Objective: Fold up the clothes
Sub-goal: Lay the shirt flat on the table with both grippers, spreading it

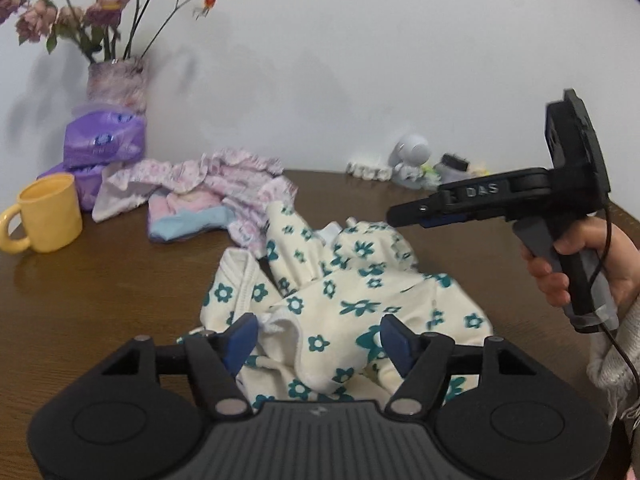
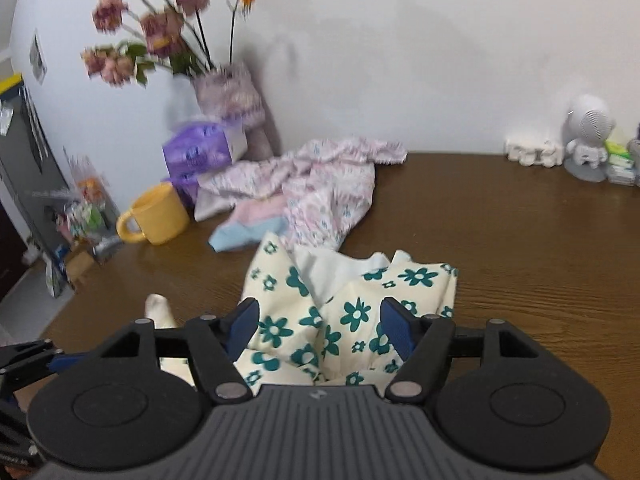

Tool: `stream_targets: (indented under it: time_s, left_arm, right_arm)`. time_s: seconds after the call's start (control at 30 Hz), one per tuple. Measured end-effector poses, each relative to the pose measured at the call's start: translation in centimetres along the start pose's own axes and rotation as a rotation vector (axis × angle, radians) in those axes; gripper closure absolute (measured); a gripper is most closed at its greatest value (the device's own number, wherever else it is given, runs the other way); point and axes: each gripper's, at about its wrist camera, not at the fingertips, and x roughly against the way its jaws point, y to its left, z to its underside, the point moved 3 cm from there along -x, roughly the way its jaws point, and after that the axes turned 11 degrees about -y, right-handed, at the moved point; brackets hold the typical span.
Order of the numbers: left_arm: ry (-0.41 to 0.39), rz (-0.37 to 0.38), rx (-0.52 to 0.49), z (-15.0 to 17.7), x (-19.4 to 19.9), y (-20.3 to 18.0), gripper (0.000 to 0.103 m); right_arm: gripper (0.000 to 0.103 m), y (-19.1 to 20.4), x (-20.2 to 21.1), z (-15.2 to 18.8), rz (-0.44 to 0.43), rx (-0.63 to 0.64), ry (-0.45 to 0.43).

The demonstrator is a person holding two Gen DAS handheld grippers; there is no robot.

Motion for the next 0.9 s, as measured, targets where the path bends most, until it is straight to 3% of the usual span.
stream_targets:
  time_s: [0.13,0.23,0.47,0.53,0.6,0.7,0.77,0.83,0.9]
  left_arm:
    - [0.034,-0.029,0.035,0.6,-1.2,0.5,0.038]
    - [0.047,-0.027,0.052,0.9,-1.5,0.9,0.038]
    - [0.057,-0.012,0.074,1.2,-2.1,1.3,0.055]
    - [0.056,-0.009,0.082,1.2,-2.2,1.4,0.055]
    - [0.055,-0.008,0.093,1.3,-2.2,1.6,0.058]
    - [0.052,-0.005,0.098,1.4,-2.1,1.7,0.066]
    - [0.048,-0.001,0.093,1.4,-2.0,1.8,0.077]
    - [0.042,0.004,0.082,1.5,-1.9,1.7,0.091]
    - [0.036,0.013,0.08,1.5,-1.7,1.8,0.095]
  right_arm:
    - [0.038,0.3,-4.2,0.6,-0.025,0.021,0.078]
    - [0.047,0.8,-6.7,1.2,-0.027,0.026,0.128]
    - [0.053,0.8,-9.0,1.5,-0.017,0.033,0.188]
    - [0.06,0.8,-9.3,1.6,-0.018,0.036,0.202]
    - [0.074,0.8,-9.5,1.6,-0.028,0.039,0.216]
    - [0.088,1.1,-9.4,1.7,-0.049,0.043,0.231]
    - [0.097,1.2,-9.0,1.8,-0.06,0.049,0.231]
    - [0.1,1.2,-8.4,1.7,-0.072,0.037,0.224]
    - [0.101,1.1,-7.6,1.5,-0.079,0.021,0.203]
